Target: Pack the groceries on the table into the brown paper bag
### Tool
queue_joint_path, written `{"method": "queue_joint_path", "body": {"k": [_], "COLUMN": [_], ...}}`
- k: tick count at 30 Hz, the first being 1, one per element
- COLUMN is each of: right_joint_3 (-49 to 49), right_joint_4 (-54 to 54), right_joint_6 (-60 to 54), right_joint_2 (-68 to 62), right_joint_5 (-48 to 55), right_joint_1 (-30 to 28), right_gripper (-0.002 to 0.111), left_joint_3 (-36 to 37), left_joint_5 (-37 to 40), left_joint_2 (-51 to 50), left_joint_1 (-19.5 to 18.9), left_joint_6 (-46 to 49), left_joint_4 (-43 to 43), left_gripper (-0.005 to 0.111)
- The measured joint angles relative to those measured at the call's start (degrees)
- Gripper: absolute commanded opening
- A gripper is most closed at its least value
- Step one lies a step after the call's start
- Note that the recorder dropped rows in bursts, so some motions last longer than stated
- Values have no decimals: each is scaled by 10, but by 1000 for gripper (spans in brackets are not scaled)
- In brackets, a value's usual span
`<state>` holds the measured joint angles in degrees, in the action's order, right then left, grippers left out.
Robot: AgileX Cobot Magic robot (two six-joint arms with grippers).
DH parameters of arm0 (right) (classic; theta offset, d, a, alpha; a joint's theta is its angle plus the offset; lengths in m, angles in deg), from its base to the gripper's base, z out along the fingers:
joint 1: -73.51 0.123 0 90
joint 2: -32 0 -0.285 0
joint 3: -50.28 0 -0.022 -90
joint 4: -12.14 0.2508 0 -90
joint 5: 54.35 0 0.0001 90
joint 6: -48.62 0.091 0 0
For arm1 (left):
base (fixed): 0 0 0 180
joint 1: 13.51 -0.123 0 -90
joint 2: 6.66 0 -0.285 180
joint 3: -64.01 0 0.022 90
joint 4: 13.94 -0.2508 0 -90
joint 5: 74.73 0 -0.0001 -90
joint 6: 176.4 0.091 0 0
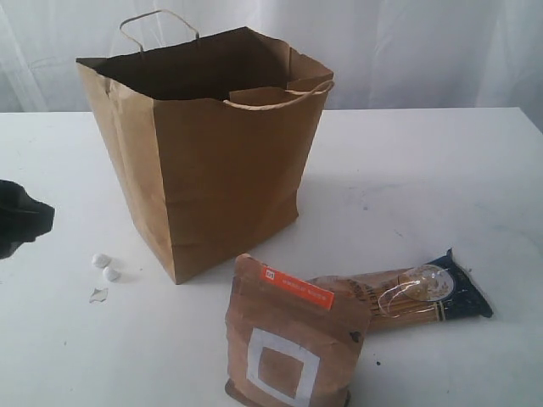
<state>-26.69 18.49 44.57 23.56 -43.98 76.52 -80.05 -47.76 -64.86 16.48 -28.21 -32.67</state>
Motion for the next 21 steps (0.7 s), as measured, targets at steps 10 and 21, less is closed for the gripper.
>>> {"method": "queue_joint_path", "body": {"k": [10, 21], "right_joint_3": [0, 0], "right_joint_4": [0, 0], "right_joint_6": [0, 0], "right_joint_2": [0, 0], "right_joint_5": [0, 0], "right_joint_1": [0, 0], "right_gripper": [14, 14], "left_joint_3": [0, -1], "left_joint_5": [-37, -162], "left_joint_2": [-119, -249], "left_joint_1": [0, -70], "left_joint_6": [-13, -35], "left_joint_4": [-21, -19], "left_gripper": [77, 77]}}
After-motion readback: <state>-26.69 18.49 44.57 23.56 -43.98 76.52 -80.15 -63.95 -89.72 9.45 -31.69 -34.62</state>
